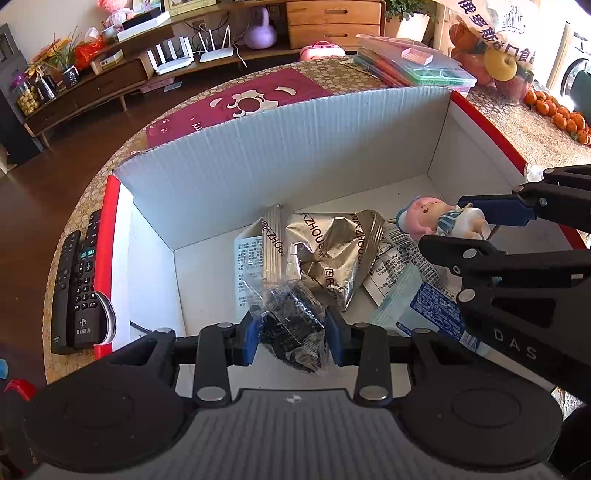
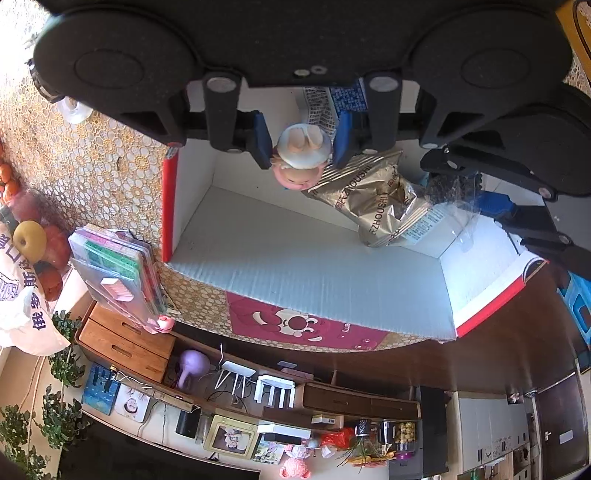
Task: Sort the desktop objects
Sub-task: 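Lower the pouch with the left tool into the box while the right tool lowers the doll, then open both tools and withdraw them toward the remaining items, then move both tools toward the black packet and white cable on the table, then close the left tool on the black packet and lift it, then close the right tool on the white USB cable and lift it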
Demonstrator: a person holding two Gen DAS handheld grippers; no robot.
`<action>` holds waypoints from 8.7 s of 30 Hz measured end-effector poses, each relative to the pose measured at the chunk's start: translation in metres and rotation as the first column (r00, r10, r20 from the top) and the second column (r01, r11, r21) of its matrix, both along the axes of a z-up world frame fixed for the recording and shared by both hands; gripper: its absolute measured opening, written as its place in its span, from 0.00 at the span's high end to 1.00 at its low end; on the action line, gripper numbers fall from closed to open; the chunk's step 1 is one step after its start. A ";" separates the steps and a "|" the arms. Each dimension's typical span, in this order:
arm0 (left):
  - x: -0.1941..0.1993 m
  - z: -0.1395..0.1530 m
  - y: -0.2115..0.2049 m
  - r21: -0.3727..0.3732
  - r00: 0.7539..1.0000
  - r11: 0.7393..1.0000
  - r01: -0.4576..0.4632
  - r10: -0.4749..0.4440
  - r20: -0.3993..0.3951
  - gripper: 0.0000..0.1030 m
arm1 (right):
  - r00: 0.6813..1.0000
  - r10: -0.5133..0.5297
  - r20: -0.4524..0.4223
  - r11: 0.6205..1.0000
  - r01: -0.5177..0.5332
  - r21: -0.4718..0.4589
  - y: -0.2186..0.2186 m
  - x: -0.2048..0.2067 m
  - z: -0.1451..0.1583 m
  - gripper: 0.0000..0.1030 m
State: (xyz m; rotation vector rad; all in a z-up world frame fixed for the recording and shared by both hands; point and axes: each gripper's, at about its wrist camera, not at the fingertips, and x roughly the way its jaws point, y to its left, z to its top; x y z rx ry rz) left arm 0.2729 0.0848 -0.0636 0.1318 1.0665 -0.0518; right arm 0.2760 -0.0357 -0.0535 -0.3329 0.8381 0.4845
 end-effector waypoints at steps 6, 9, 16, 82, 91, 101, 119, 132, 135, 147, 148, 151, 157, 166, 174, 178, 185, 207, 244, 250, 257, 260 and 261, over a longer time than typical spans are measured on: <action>0.001 -0.007 0.003 -0.009 1.000 1.000 -0.006 0.005 -0.020 0.66 | 0.999 -0.004 -0.037 1.000 0.004 0.002 0.001 0.005 -0.008 0.66; 0.001 -0.008 0.003 -0.005 1.000 1.000 -0.001 0.001 -0.022 0.66 | 0.999 0.004 -0.040 1.000 -0.005 -0.009 0.001 0.006 -0.008 0.66; 0.001 -0.008 0.000 0.013 1.000 1.000 0.001 -0.001 -0.029 0.65 | 1.000 0.011 -0.028 1.000 -0.011 -0.005 -0.001 0.001 -0.002 0.63; -0.141 0.117 -0.129 -0.157 0.932 0.968 0.197 -0.135 0.335 0.48 | 0.963 -0.216 0.162 0.941 0.161 0.298 -0.197 -0.139 0.096 0.55; -0.159 0.122 -0.158 -0.171 0.910 0.952 0.255 -0.176 0.375 0.48 | 0.945 -0.273 0.178 0.922 0.204 0.330 -0.235 -0.161 0.095 0.55; -0.166 0.113 -0.200 -0.171 0.886 0.924 0.342 -0.256 0.388 0.42 | 0.924 -0.327 0.199 0.911 0.252 0.327 -0.274 -0.167 0.091 0.50; -0.139 0.092 -0.244 -0.153 0.860 0.906 0.394 -0.305 0.409 0.28 | 0.914 -0.358 0.189 0.906 0.292 0.307 -0.326 -0.153 0.067 0.28; -0.087 0.067 -0.258 -0.208 0.888 0.901 0.381 -0.294 0.354 0.19 | 0.929 -0.337 0.149 0.913 0.285 0.291 -0.341 -0.119 0.037 0.17; -0.075 0.063 -0.262 -0.216 0.891 0.898 0.384 -0.299 0.340 0.19 | 0.932 -0.335 0.136 0.915 0.287 0.282 -0.344 -0.109 0.028 0.17; -0.028 0.037 -0.281 -0.194 0.894 0.900 0.390 -0.319 0.316 0.02 | 0.951 -0.284 0.125 0.944 0.255 0.210 -0.349 -0.064 -0.010 0.17; -0.024 0.034 -0.281 -0.197 0.895 0.900 0.388 -0.318 0.313 0.01 | 0.953 -0.277 0.126 0.946 0.248 0.210 -0.349 -0.060 -0.012 0.17; -0.010 0.028 -0.285 -0.193 0.899 0.902 0.386 -0.321 0.297 0.00 | 0.957 -0.265 0.120 0.948 0.237 0.212 -0.349 -0.051 -0.020 0.16; 0.018 0.012 -0.295 -0.181 0.911 0.908 0.378 -0.331 0.246 0.00 | 0.963 -0.252 0.097 0.953 0.230 0.199 -0.350 -0.031 -0.035 0.16; 0.046 -0.010 -0.303 -0.218 0.924 0.903 0.372 -0.336 0.185 0.00 | 0.975 -0.205 0.084 0.963 0.186 0.195 -0.348 -0.008 -0.052 0.16; 0.058 -0.022 -0.311 -0.218 0.918 0.895 0.388 -0.354 0.179 0.00 | 0.982 -0.178 0.065 0.967 0.162 0.199 -0.350 0.008 -0.064 0.16; 0.063 -0.027 -0.313 -0.230 0.917 0.891 0.392 -0.356 0.182 0.00 | 0.983 -0.170 0.065 0.966 0.153 0.207 -0.350 0.013 -0.067 0.16; 0.074 -0.036 -0.314 -0.245 0.920 0.889 0.386 -0.351 0.174 0.01 | 0.986 -0.156 0.057 0.968 0.141 0.209 -0.347 0.019 -0.074 0.16; 0.079 -0.040 -0.314 -0.274 0.913 0.876 0.398 -0.350 0.207 0.29 | 0.985 -0.159 0.063 0.962 0.140 0.233 -0.349 0.019 -0.075 0.25; 0.033 0.006 -0.301 -0.307 0.913 0.867 0.392 -0.325 0.248 0.45 | 0.968 -0.208 0.141 0.951 0.167 0.260 -0.351 -0.034 -0.023 0.27; 0.012 0.025 -0.290 -0.296 0.910 0.873 0.389 -0.314 0.271 0.45 | 0.965 -0.206 0.162 0.952 0.158 0.263 -0.342 -0.051 -0.004 0.27; -0.012 0.048 -0.277 -0.293 0.906 0.874 0.387 -0.303 0.295 0.45 | 0.958 -0.214 0.190 0.950 0.158 0.271 -0.333 -0.074 0.019 0.27; -0.022 0.057 -0.271 -0.293 0.903 0.873 0.389 -0.300 0.307 0.45 | 0.957 -0.207 0.203 0.954 0.151 0.259 -0.328 -0.082 0.025 0.28; -0.025 0.059 -0.268 -0.294 0.903 0.873 0.388 -0.296 0.311 0.45 | 0.956 -0.208 0.205 0.957 0.155 0.247 -0.325 -0.084 0.025 0.28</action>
